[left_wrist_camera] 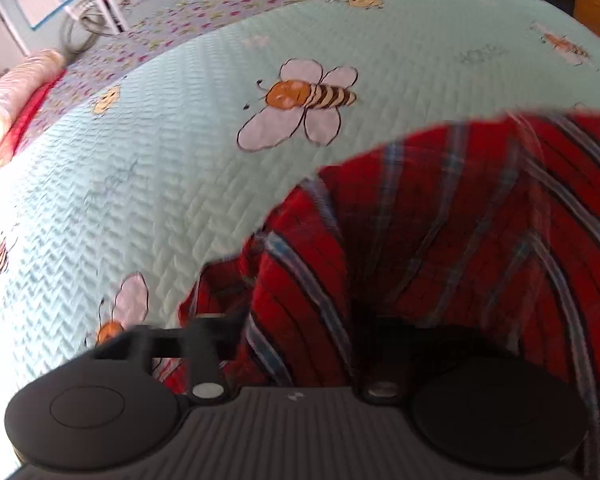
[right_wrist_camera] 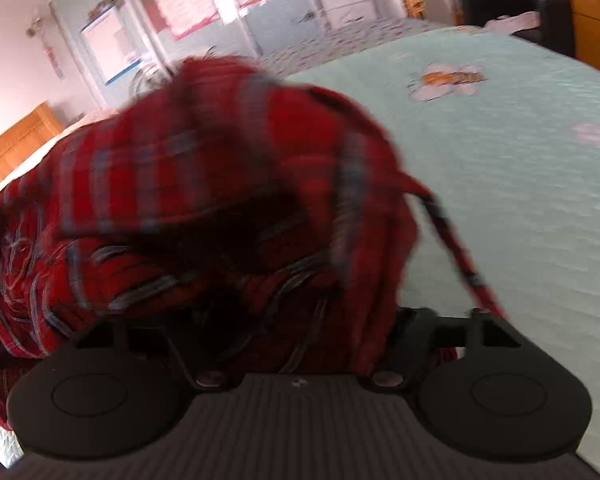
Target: Fold clothes
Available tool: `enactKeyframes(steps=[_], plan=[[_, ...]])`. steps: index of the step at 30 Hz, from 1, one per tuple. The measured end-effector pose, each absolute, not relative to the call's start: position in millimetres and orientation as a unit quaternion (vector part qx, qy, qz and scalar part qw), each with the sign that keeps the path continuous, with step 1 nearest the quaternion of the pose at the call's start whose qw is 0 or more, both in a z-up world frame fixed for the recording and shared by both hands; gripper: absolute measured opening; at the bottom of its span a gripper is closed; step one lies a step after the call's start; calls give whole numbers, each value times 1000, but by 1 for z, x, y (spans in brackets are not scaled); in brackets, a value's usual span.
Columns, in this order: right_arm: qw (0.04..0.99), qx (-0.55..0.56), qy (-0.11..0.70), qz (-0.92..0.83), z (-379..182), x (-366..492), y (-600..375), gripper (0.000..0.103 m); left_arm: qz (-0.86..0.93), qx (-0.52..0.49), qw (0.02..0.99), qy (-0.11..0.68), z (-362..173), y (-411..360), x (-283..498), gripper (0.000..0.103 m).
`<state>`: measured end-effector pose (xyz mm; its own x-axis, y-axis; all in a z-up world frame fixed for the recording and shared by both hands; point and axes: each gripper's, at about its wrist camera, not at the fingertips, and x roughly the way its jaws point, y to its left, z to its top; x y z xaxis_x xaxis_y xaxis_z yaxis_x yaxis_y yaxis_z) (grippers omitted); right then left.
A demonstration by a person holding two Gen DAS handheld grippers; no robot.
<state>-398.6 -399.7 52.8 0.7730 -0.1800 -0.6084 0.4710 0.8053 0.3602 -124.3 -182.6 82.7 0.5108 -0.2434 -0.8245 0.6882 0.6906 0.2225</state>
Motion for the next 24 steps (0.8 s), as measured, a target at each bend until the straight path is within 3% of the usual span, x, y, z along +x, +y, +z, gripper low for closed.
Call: enactKeyframes(steps=[1, 2, 4, 10, 16, 24], plan=[[911, 240, 284, -179, 56, -394, -393, 26, -273, 278, 833, 392, 87, -181, -132, 10], [916, 213, 285, -182, 60, -391, -386, 14, -262, 284, 842, 376, 92, -180, -139, 7], [928, 143, 280, -199, 71, -386, -370, 8, -235, 297, 866, 327, 112, -175, -151, 6], [938, -78, 198, -273, 146, -378, -350, 6, -135, 278, 939, 151, 217, -143, -171, 6], [918, -215, 75, -326, 257, -369, -343, 5, -77, 252, 965, 7, 321, -120, -200, 6], [908, -251, -47, -331, 359, -381, -341, 1, -60, 217, 965, -133, 418, -102, -273, 6]])
